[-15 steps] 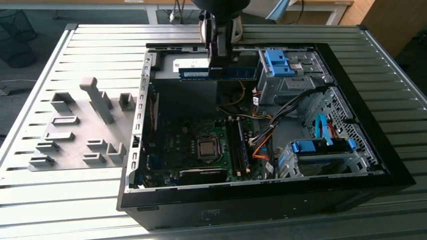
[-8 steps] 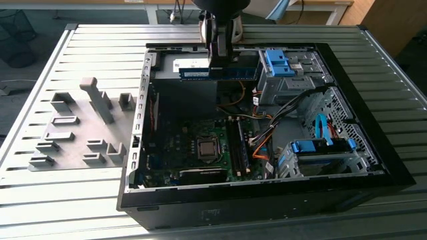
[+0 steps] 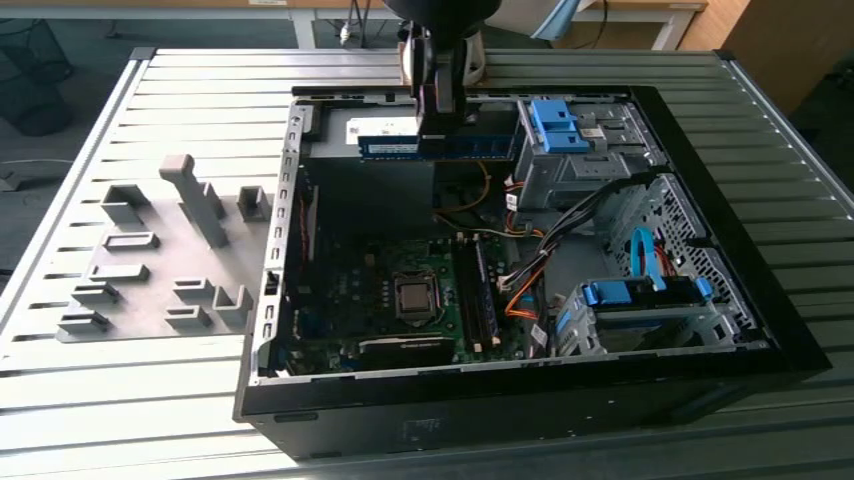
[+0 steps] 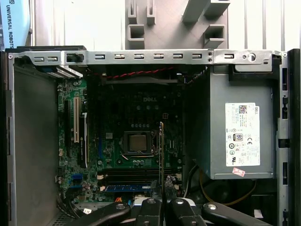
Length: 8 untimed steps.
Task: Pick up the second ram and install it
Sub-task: 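Insert the second ram into the second slot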
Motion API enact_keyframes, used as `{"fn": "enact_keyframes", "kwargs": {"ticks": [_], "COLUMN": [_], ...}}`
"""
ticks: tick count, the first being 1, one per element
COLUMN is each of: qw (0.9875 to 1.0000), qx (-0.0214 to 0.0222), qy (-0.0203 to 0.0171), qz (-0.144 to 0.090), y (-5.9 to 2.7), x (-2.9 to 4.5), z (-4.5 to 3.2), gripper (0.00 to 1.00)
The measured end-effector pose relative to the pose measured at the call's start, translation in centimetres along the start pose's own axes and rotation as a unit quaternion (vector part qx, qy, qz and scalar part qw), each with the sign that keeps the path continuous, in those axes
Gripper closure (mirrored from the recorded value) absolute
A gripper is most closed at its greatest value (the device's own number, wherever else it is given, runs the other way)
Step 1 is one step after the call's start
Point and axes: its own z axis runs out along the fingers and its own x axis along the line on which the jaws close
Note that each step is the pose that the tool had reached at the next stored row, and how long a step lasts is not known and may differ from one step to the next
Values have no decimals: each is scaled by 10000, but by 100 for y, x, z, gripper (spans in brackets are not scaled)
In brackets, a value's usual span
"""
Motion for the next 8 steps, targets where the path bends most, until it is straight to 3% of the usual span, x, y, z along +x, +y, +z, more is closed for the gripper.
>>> {"fn": "enact_keyframes", "kwargs": {"ticks": [4,8], "qw": [9999,9994], "qx": [2,7], "qy": [0,0], "qz": [106,353], "y": [0,0], "x": [0,0], "z": [0,2], "gripper": [86,86]}}
